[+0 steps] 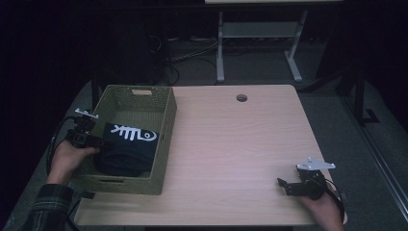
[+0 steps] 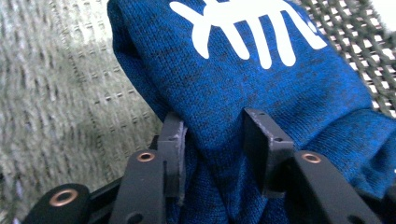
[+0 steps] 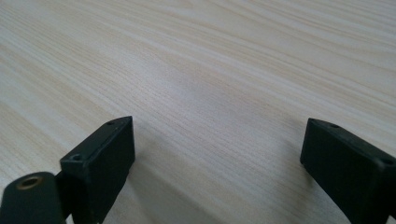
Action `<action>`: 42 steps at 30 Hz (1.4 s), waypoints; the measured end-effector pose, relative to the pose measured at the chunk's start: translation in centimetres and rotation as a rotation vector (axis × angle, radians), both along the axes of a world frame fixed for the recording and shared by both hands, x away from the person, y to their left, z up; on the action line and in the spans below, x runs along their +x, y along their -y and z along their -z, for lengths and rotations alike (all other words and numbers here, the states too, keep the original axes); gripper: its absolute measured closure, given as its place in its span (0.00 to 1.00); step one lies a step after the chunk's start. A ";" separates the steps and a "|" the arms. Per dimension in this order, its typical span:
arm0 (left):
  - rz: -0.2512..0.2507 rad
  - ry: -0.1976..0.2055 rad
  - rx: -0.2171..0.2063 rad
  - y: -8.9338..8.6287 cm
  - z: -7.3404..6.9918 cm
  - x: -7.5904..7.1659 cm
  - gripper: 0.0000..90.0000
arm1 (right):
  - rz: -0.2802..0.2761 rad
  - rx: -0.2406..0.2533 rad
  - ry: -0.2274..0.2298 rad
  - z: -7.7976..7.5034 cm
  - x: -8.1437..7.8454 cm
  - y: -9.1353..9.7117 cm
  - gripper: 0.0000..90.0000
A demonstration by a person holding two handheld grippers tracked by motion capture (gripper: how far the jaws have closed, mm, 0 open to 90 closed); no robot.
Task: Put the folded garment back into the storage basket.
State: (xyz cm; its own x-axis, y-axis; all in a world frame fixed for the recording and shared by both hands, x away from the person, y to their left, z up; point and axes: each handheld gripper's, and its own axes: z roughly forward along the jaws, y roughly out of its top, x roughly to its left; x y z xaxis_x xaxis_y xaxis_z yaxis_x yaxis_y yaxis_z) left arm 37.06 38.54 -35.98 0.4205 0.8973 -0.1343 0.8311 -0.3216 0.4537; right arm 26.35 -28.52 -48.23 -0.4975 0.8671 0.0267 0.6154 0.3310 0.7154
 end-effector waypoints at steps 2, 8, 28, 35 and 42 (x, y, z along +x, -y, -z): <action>-0.007 -0.003 0.015 0.0 0.1 0.0 0.64 | 0.000 0.000 0.000 0.0 0.0 0.0 0.11; -0.032 0.003 0.009 -0.3 0.1 0.0 0.53 | 0.001 0.000 -0.001 0.0 0.0 0.0 0.11; -0.039 0.114 -0.021 0.2 -1.4 -0.7 0.14 | 0.003 0.001 0.001 0.0 0.1 0.0 0.11; -0.017 0.146 -0.030 1.0 -2.0 -0.9 0.14 | 0.002 0.001 0.001 0.0 0.1 0.0 0.11; 0.038 0.194 -0.060 3.3 -3.0 -1.5 0.14 | 0.002 0.002 0.002 0.0 0.1 0.0 0.11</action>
